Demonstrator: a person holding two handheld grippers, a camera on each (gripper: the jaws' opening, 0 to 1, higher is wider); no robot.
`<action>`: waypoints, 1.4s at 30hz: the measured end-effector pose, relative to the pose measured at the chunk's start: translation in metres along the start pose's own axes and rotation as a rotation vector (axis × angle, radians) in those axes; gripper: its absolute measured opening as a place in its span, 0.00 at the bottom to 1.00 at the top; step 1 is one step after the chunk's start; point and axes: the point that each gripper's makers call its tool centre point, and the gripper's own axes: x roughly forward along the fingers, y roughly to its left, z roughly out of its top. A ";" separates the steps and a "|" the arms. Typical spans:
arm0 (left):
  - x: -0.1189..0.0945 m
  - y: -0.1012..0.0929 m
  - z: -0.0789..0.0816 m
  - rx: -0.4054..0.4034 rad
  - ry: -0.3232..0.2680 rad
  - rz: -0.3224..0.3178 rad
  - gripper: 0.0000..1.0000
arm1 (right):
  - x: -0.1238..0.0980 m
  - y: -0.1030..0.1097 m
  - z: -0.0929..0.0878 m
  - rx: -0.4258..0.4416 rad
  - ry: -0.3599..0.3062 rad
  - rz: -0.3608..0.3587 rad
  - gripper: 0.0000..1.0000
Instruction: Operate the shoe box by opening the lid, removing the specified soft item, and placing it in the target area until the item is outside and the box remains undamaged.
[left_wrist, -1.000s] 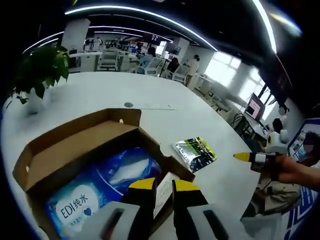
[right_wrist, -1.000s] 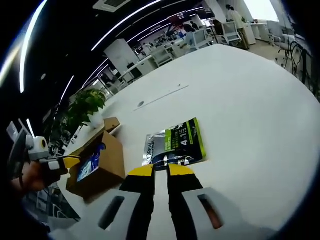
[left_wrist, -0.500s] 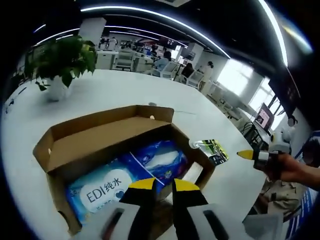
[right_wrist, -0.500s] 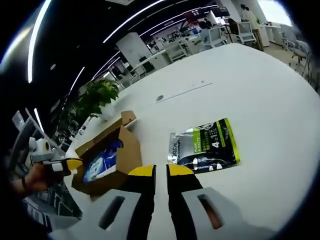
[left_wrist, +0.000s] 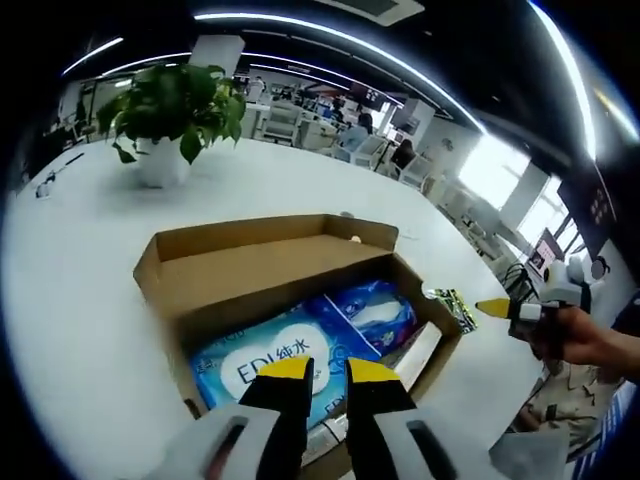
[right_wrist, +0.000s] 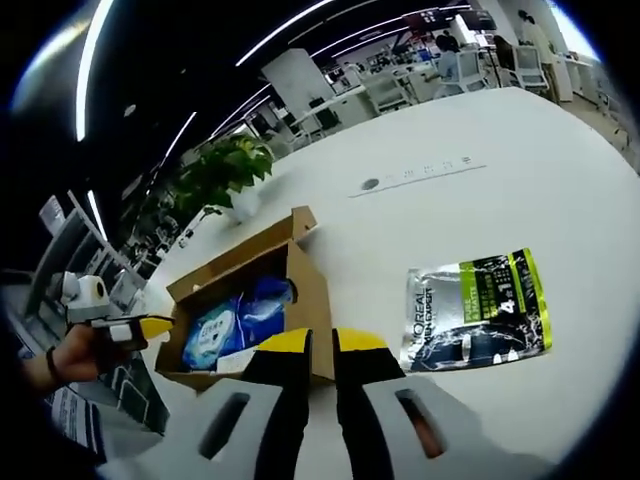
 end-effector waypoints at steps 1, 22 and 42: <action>0.000 0.003 0.000 -0.005 -0.003 0.002 0.12 | 0.003 0.002 -0.001 -0.005 0.005 0.003 0.07; -0.018 0.022 -0.010 -0.064 -0.036 0.021 0.12 | 0.045 0.067 0.003 -0.072 0.060 0.128 0.07; -0.058 0.043 -0.024 -0.155 -0.101 0.076 0.12 | 0.103 0.124 -0.017 -0.138 0.136 0.207 0.10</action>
